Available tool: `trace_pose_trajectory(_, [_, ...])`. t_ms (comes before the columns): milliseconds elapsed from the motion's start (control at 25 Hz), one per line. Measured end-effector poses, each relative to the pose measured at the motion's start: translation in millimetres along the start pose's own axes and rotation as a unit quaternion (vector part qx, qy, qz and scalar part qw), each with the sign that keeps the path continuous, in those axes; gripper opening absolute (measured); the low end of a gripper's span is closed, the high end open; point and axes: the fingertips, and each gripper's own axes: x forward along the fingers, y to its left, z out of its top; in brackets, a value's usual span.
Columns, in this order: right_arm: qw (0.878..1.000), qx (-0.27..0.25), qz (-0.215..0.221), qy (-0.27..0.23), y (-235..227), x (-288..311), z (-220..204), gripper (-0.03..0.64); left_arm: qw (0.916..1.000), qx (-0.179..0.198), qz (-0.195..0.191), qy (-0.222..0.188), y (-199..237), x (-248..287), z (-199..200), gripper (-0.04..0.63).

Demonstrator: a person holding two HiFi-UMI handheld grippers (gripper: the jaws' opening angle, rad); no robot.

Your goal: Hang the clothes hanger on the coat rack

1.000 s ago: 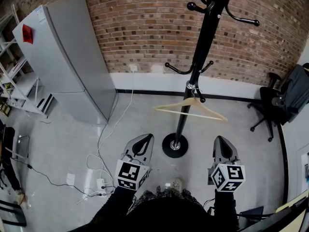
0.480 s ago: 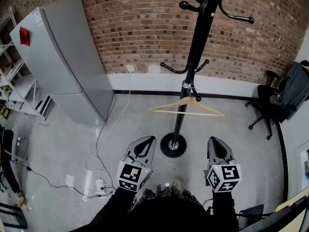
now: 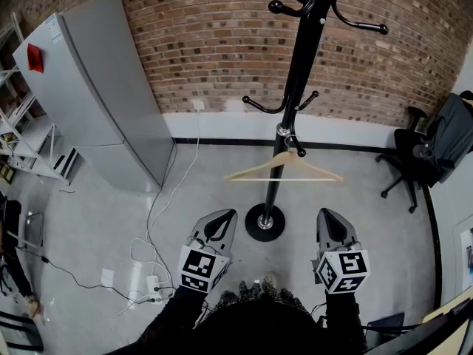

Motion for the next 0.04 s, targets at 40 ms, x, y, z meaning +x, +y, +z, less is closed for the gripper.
trace_pose_trajectory(40, [1.000,0.000,0.000,0.000,-0.9,0.6,0.0,0.008,1.0000,0.001,0.000,0.002,-0.1,1.1,-1.1,0.008])
